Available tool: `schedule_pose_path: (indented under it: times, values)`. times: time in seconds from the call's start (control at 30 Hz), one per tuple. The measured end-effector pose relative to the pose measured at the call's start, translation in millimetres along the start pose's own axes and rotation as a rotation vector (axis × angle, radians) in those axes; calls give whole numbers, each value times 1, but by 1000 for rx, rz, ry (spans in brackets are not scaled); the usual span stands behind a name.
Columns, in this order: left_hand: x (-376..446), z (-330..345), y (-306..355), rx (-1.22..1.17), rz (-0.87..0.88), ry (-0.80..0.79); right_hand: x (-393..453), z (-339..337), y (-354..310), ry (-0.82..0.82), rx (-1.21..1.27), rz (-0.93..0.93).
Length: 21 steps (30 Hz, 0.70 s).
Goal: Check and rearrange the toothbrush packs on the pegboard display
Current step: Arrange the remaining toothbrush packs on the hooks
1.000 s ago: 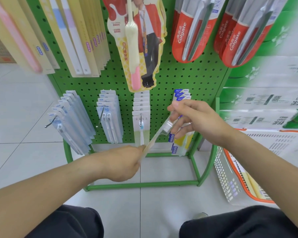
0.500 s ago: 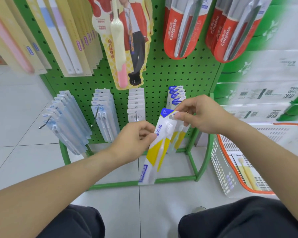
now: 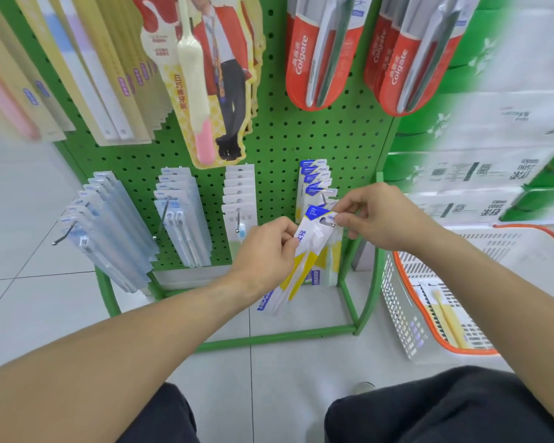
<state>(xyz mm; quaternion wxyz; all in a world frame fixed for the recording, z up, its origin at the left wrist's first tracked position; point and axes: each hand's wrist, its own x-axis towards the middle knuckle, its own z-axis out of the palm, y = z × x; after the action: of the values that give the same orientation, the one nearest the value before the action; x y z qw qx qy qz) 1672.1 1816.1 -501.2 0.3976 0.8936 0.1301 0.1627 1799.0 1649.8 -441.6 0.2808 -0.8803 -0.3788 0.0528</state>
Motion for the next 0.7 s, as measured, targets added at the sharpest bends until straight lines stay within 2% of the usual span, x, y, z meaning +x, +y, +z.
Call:
schedule_pose_path:
  times: [0.23,0.33,0.43,0.5,0.7]
  values:
    - [5,17,2,18,42,-27,-5,-10,9,21,-27,15]
    - [7,24,-1,-1,7,-36,1,-12,12,163,-30,25]
    - [11,28,-1,-10,-20,-30,13,-5,9,367,85,17]
    - [12,29,-2,-10,-35,-28,25,1,7,422,114,14]
    - [13,32,-7,-6,-65,-16,50,17,2,221,67,64]
